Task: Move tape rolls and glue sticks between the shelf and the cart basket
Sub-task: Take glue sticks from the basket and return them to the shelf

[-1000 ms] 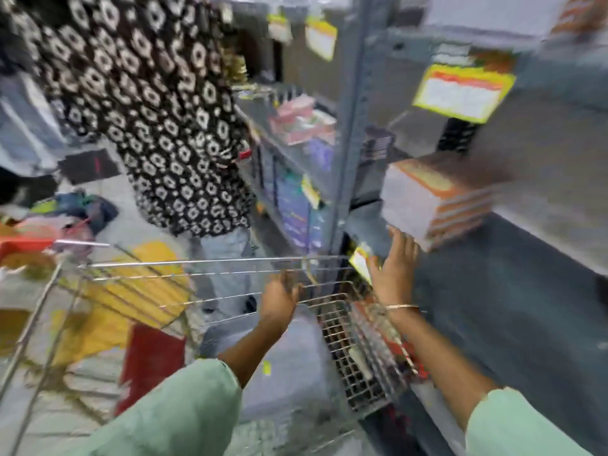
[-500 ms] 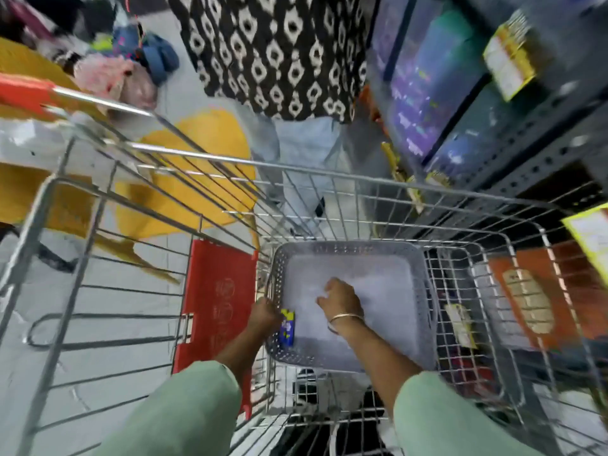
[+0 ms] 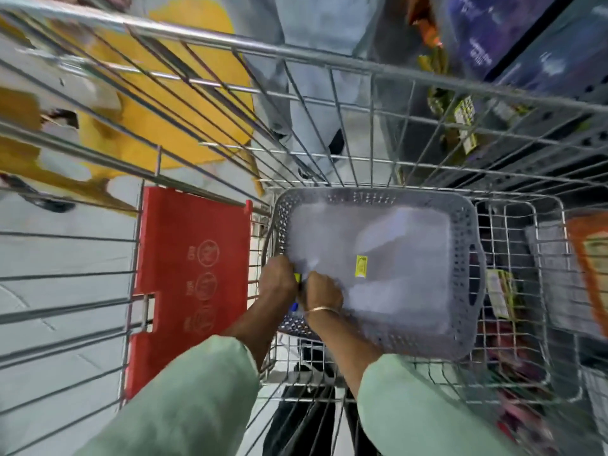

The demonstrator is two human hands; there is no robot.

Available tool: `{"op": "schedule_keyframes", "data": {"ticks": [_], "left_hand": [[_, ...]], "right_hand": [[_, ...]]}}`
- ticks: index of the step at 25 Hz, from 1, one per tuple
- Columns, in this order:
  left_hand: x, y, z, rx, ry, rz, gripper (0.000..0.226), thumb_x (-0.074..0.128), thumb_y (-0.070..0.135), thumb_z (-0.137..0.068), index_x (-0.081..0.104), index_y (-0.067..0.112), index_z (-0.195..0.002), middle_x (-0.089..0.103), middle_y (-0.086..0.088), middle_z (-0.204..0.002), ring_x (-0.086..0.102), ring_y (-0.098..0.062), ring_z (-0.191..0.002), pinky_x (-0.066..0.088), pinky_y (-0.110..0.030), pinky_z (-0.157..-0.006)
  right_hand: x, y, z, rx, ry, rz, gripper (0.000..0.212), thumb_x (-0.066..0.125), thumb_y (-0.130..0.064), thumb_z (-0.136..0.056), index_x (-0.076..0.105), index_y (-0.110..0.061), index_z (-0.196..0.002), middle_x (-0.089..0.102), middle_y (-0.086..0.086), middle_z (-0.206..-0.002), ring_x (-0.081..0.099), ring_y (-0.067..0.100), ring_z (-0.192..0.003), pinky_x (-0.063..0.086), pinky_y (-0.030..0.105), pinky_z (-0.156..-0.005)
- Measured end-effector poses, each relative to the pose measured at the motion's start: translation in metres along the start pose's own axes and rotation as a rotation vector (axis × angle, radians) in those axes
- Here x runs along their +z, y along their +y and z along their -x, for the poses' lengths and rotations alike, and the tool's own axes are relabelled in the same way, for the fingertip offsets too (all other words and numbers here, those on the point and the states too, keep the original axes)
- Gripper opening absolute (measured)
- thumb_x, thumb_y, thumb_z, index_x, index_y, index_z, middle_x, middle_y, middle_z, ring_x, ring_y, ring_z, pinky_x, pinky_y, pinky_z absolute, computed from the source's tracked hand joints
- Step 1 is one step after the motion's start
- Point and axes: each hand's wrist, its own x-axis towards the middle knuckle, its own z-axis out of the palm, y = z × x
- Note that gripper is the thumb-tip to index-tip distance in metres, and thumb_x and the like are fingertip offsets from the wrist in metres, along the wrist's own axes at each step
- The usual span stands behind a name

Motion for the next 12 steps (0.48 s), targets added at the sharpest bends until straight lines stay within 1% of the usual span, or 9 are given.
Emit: {"op": "schedule_keyframes", "data": {"ticks": [4,9,12], "left_hand": [[0.001,0.006,0.001,-0.056,-0.004,-0.02,0.026,0.043,0.0,-0.084,0.062,-0.01,-0.1,0.063,-0.031,-0.114,0.059,-0.042,-0.109,0.049,-0.043,-0.085],[0.004,0.006,0.006,-0.003,0.013,-0.017,0.025,0.045,-0.001,-0.083,0.061,-0.01,-0.099,0.062,-0.033,-0.113,0.059,-0.043,-0.107,0.049,-0.043,-0.084],[0.006,0.005,0.003,-0.004,0.019,-0.05,0.025,0.047,-0.002,-0.083,0.061,-0.009,-0.102,0.062,-0.031,-0.115,0.059,-0.042,-0.108,0.049,-0.043,-0.085]], "right_hand": [[0.006,0.002,-0.002,-0.014,0.039,0.015,0.025,0.046,-0.012,-0.092,0.067,-0.007,-0.104,0.07,0.017,-0.111,0.064,0.033,-0.107,0.052,0.039,-0.089],[0.015,0.01,-0.003,-0.038,0.064,0.017,0.02,0.055,-0.016,-0.087,0.069,-0.007,-0.098,0.072,0.016,-0.105,0.066,0.033,-0.102,0.053,0.037,-0.084],[0.018,0.011,-0.006,-0.03,0.071,0.014,0.021,0.054,-0.016,-0.088,0.07,-0.007,-0.097,0.073,0.015,-0.103,0.067,0.032,-0.099,0.054,0.035,-0.081]]}}
